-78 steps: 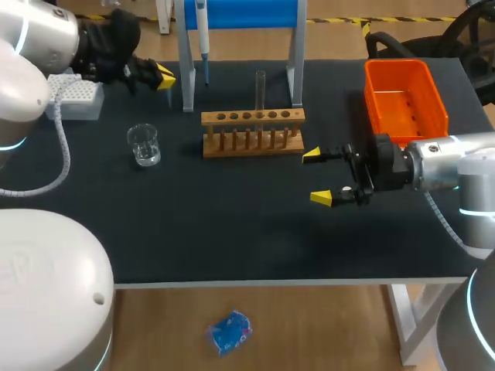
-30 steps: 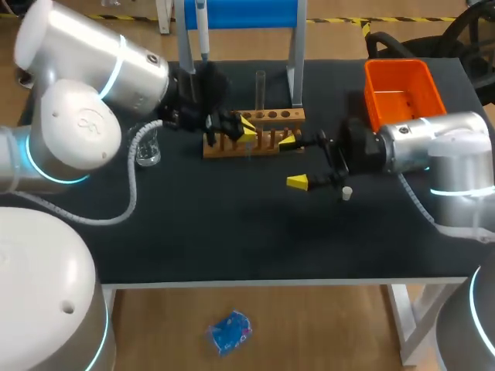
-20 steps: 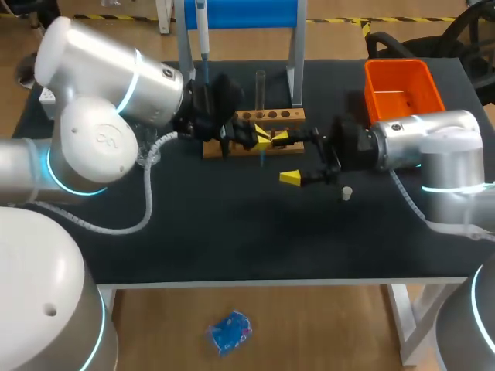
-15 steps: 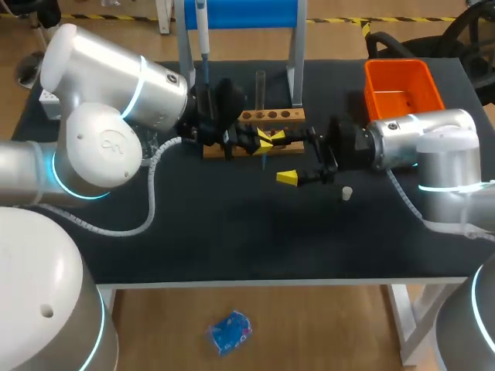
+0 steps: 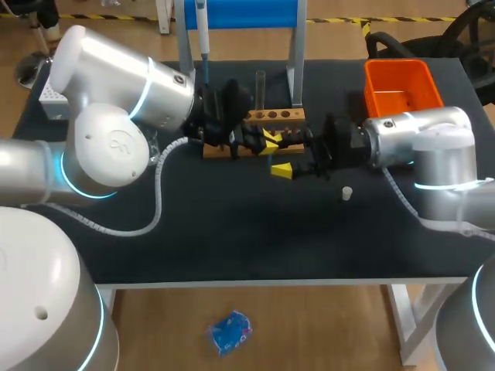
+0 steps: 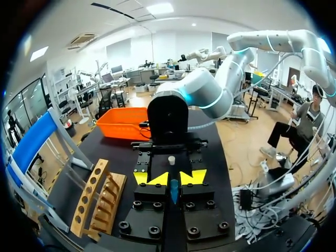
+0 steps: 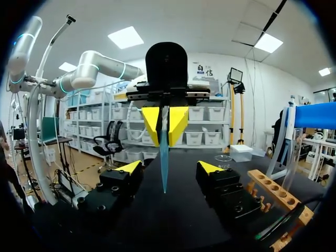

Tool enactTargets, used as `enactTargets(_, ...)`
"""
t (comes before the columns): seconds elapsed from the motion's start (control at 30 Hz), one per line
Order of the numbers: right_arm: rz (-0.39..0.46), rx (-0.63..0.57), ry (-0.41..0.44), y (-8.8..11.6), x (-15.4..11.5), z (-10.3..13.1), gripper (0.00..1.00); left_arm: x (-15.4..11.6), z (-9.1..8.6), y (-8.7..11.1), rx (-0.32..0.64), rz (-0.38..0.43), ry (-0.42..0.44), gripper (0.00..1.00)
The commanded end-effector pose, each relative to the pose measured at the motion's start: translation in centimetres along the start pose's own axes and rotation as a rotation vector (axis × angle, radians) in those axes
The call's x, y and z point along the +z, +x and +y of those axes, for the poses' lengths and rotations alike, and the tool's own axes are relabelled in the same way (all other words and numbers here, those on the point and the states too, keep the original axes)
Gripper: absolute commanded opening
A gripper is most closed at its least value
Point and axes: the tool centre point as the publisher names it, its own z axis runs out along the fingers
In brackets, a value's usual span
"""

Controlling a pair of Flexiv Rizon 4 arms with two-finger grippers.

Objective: Invert the test tube, pick up the pipette, mount the tip to pipette, aspirate from beaker and dispense into the tube, eject the tip, return the pipette, and cap with the stopper.

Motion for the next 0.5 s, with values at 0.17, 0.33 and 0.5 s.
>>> enactTargets(0.17,0.014,0.001,-0.002,-0.31,0.35,-0.2,0.47,1.07,0.0,-0.15,-0.003,0.012,0.004,0.0)
enactTargets(0.33,0.013,0.007,-0.001,-0.36,0.25,-0.28,0.44,1.24,-0.04,-0.17,-0.003,0.021,0.006,0.0)
enactTargets(0.5,0.013,0.01,0.001,-0.3,0.18,-0.37,0.34,1.59,0.03,-0.15,-0.006,0.032,-0.006,0.0)
